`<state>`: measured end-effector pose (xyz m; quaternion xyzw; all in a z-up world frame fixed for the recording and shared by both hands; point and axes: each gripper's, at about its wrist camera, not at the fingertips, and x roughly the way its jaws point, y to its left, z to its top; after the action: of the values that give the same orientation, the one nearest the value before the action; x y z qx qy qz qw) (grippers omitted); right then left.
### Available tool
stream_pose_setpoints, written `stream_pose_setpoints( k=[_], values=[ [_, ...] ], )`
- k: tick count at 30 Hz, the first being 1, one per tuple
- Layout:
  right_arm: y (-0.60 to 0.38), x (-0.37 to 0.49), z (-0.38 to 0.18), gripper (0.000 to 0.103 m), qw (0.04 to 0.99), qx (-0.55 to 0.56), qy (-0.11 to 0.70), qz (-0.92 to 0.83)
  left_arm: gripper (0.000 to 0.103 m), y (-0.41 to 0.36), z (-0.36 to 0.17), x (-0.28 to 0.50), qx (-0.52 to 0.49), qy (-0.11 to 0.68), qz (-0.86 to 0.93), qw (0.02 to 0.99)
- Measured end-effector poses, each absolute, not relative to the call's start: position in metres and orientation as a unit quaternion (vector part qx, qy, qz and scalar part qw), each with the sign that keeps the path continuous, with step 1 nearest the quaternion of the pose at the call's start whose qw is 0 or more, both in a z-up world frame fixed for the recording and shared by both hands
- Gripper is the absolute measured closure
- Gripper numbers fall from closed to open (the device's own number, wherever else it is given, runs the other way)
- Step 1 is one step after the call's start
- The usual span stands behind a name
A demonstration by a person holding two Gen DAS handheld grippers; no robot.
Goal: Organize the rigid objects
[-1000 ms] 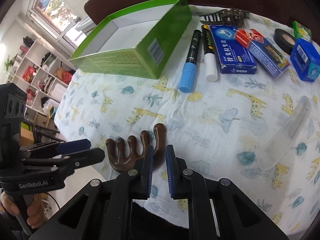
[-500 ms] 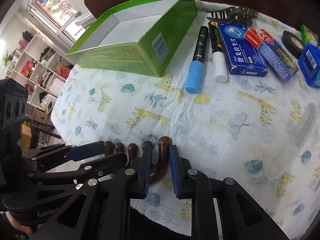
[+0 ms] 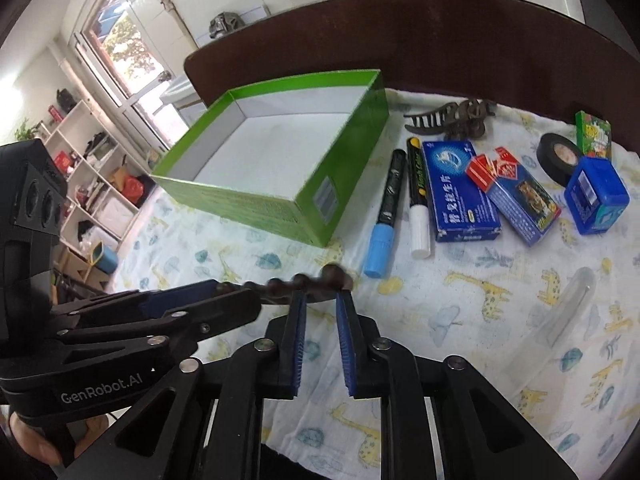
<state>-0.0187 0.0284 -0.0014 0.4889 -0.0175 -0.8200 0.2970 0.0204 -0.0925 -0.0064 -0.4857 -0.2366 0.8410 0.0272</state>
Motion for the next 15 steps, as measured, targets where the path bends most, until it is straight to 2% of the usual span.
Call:
stream_pose_setpoints(
  k=[1, 4, 6, 8, 13, 15],
  values=[
    [0.025, -0.019, 0.001, 0.094, 0.304, 0.49, -0.023, -0.816, 0.093, -0.089, -0.002, 0.019, -0.481, -0.223, 0.848, 0.021],
    [0.017, -0.02, 0.005, 0.094, 0.294, 0.481, -0.009, -0.826, 0.087, -0.094, -0.003, 0.017, -0.482, -0.225, 0.846, 0.024],
    [0.024, -0.023, 0.001, 0.094, 0.299, 0.491, -0.013, -0.818, 0.08, -0.098, -0.011, 0.019, -0.489, -0.22, 0.844, 0.013],
    [0.036, -0.027, -0.007, 0.093, 0.287, 0.502, 0.001, -0.816, 0.062, -0.101, -0.021, 0.022, -0.494, -0.208, 0.844, 0.002],
    [0.064, -0.041, -0.039, 0.09, 0.271, 0.562, -0.019, -0.781, 0.052, -0.096, -0.043, 0.021, -0.534, -0.184, 0.825, 0.025],
    [0.064, -0.045, -0.05, 0.085, 0.288, 0.579, -0.03, -0.762, 0.051, -0.09, -0.051, 0.022, -0.549, -0.184, 0.815, 0.035]
  ],
)
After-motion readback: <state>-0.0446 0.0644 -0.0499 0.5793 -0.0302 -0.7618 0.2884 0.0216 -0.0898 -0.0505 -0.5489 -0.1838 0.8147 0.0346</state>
